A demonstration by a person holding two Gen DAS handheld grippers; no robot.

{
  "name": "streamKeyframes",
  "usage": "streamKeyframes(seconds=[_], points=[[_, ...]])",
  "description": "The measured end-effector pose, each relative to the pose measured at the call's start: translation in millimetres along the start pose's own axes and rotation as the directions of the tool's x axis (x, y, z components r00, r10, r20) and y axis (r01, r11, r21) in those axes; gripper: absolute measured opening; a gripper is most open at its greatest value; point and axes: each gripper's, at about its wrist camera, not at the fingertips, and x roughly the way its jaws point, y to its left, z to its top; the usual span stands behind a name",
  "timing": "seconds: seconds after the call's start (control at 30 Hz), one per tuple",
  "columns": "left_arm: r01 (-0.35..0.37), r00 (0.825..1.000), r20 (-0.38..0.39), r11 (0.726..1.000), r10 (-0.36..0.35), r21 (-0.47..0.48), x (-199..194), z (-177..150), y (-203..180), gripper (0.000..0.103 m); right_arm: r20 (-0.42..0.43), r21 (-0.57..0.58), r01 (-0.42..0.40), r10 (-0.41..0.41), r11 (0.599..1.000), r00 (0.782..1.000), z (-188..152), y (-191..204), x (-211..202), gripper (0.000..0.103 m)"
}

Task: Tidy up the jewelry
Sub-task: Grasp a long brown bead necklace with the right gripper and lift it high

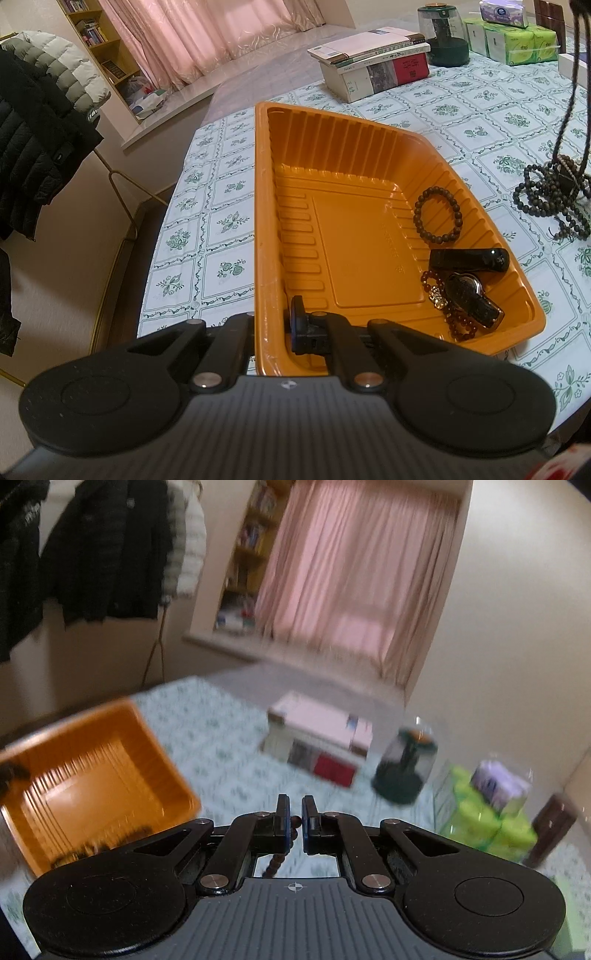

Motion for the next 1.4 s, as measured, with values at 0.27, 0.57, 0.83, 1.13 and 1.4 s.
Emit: streamKeyframes(seconds=[0.27,0.57,0.83,1.13,1.4], points=[[0.000,1.000,0.001,1.000,0.000,0.004,-1,3,-1,0.003,0.010,0.041,0.090,-0.090,0.995,0.996,-5,-24,-13,0.006],[-0.001,1.000,0.002,1.000,0.001,0.006,-1,3,-1,0.003,0.252,0.089,0.154,-0.172,0.984,0.952,49,-49,-74,0.006],[-0.001,1.000,0.005,1.000,0.001,0.010,-1,1,0,0.003,0.382,0.119,0.147,-0.182,0.982,0.906,75,-54,-101,0.006],[0.000,1.000,0.005,1.000,0.000,0.010,-1,1,0,0.003,0.348,0.072,0.115,-0.133,0.991,0.928,75,-42,-85,0.006],[0.003,1.000,0.005,1.000,-0.003,0.009,-1,0,2,0.003,0.344,0.031,0.072,-0.078,0.997,0.936,85,-31,-81,0.006]])
